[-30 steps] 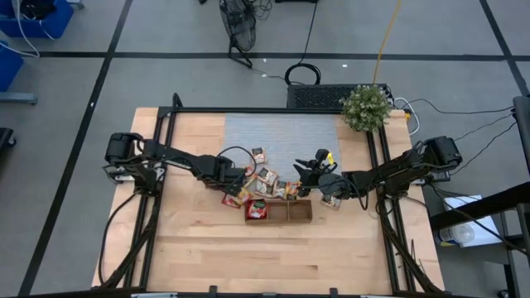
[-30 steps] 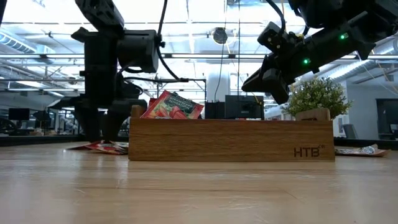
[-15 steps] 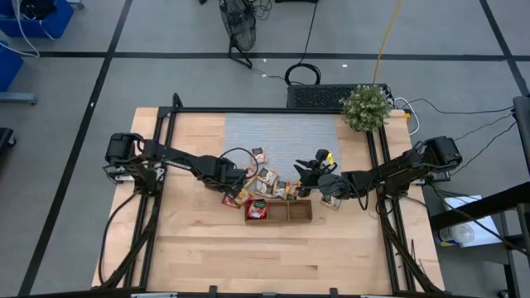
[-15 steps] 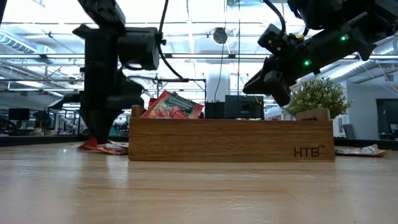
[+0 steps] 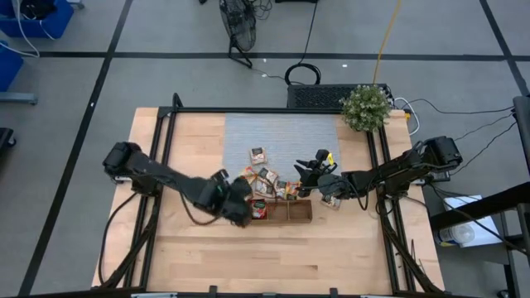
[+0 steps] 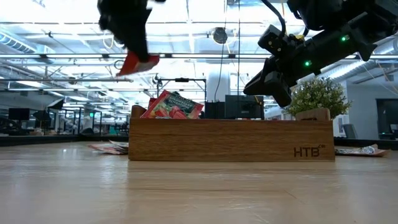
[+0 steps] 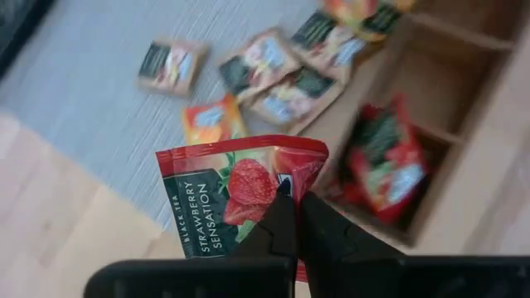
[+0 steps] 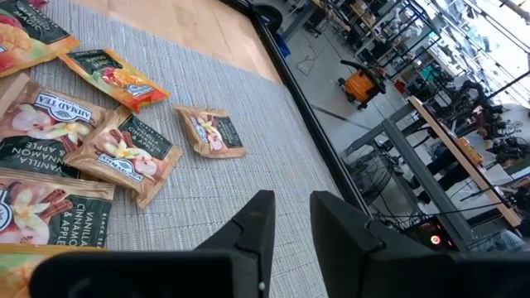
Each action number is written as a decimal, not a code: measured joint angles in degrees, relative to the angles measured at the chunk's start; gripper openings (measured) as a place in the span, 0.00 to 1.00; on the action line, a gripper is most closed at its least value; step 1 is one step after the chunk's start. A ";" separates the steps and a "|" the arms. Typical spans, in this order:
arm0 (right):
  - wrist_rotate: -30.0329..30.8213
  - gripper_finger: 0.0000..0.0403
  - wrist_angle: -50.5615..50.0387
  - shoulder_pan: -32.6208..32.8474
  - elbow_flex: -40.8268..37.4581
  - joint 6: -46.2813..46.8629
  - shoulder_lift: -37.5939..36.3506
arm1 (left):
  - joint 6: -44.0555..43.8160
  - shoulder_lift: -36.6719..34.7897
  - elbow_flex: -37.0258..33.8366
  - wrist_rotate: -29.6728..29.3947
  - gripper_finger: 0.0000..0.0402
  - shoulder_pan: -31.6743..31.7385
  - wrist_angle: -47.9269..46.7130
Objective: Pick & Place Tea
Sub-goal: Put the red tea bag into the left section of the wooden organizer
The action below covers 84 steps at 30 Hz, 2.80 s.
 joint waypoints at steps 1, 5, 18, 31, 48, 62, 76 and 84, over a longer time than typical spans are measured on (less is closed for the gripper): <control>0.00 0.17 -0.06 0.00 0.00 0.01 0.00 | 0.79 1.54 1.85 -0.52 0.01 -0.78 -0.42; 0.00 0.17 -0.41 0.00 0.00 0.22 0.00 | 10.91 9.65 8.43 -0.75 0.01 -2.95 -0.56; 0.02 0.17 -0.84 0.02 0.00 0.84 0.00 | 24.32 24.93 17.53 -3.81 0.03 -4.15 -6.43; 0.02 0.17 -1.00 0.04 0.00 0.84 0.00 | 19.80 25.50 17.11 0.92 0.14 -3.42 -0.20; 0.00 0.17 -1.24 0.04 0.00 0.86 0.00 | 18.97 24.79 17.09 1.89 0.41 -3.58 -0.86; 0.00 0.17 -1.47 0.07 0.01 0.86 0.00 | 18.95 18.21 17.09 4.61 0.43 -3.49 -0.57; 0.00 0.17 -1.59 0.07 0.00 0.84 0.00 | 17.59 19.70 17.09 8.28 0.43 -0.04 -0.47; 0.00 0.17 -1.67 0.07 0.01 0.85 0.00 | 17.88 23.52 17.09 10.05 0.43 0.90 -3.46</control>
